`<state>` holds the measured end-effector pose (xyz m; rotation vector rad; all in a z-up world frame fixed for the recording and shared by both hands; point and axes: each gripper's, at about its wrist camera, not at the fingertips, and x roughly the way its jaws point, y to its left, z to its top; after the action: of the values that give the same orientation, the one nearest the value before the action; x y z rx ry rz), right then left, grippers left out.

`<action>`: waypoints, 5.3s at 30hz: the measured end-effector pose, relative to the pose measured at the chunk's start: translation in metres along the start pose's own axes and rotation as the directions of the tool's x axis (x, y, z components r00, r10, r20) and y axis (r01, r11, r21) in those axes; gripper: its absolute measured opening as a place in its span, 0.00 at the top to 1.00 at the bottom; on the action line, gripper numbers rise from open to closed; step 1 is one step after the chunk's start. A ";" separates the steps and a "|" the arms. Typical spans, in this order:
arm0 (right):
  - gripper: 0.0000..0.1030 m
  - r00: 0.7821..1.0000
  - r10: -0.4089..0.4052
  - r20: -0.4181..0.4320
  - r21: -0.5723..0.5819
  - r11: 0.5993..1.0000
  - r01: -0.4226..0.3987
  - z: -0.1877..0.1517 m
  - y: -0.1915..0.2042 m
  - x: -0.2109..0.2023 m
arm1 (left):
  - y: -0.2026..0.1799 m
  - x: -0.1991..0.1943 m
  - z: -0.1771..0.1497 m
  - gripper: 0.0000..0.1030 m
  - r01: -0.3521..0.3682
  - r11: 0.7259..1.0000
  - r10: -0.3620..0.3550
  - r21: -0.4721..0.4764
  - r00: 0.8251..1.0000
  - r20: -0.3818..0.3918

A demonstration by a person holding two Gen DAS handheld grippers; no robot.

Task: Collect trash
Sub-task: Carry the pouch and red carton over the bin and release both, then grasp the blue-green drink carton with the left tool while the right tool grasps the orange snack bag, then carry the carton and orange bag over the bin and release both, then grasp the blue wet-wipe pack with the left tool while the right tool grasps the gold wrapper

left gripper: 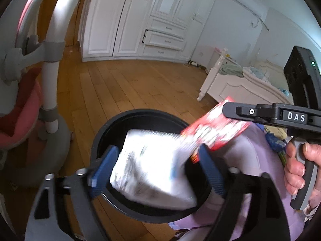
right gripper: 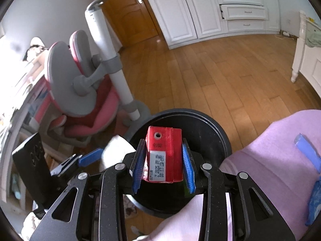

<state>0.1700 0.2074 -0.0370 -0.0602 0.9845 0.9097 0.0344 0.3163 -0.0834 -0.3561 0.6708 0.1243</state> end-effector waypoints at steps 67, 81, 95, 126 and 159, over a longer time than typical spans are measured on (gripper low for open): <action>0.55 0.848 -0.507 0.156 0.372 0.825 0.425 -0.293 -0.278 -0.329 | -0.380 0.017 -0.081 0.55 0.322 0.845 -0.266 0.426 0.946 -0.187; 0.55 0.878 -0.373 0.299 0.379 0.891 0.249 -0.259 -0.226 -0.352 | -0.323 -0.026 -0.041 0.71 0.340 0.885 -0.335 0.318 0.939 -0.074; 0.55 0.928 -0.207 0.310 0.190 0.970 0.153 -0.178 -0.140 -0.301 | -0.220 -0.071 -0.006 0.72 0.248 0.949 -0.267 0.194 0.961 0.074; 0.55 0.999 0.035 0.031 0.007 0.999 -0.035 -0.019 -0.004 -0.061 | -0.025 -0.067 0.009 0.72 0.028 0.999 -0.021 -0.045 0.990 0.142; 0.34 0.991 0.067 0.115 0.110 0.991 -0.079 -0.030 -0.040 -0.097 | -0.070 -0.051 0.019 0.24 0.047 0.998 -0.051 0.046 0.993 0.105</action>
<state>0.1543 0.1072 0.0029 0.1230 0.9375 0.9123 0.0218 0.2582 -0.0177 -0.3220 0.5582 0.0816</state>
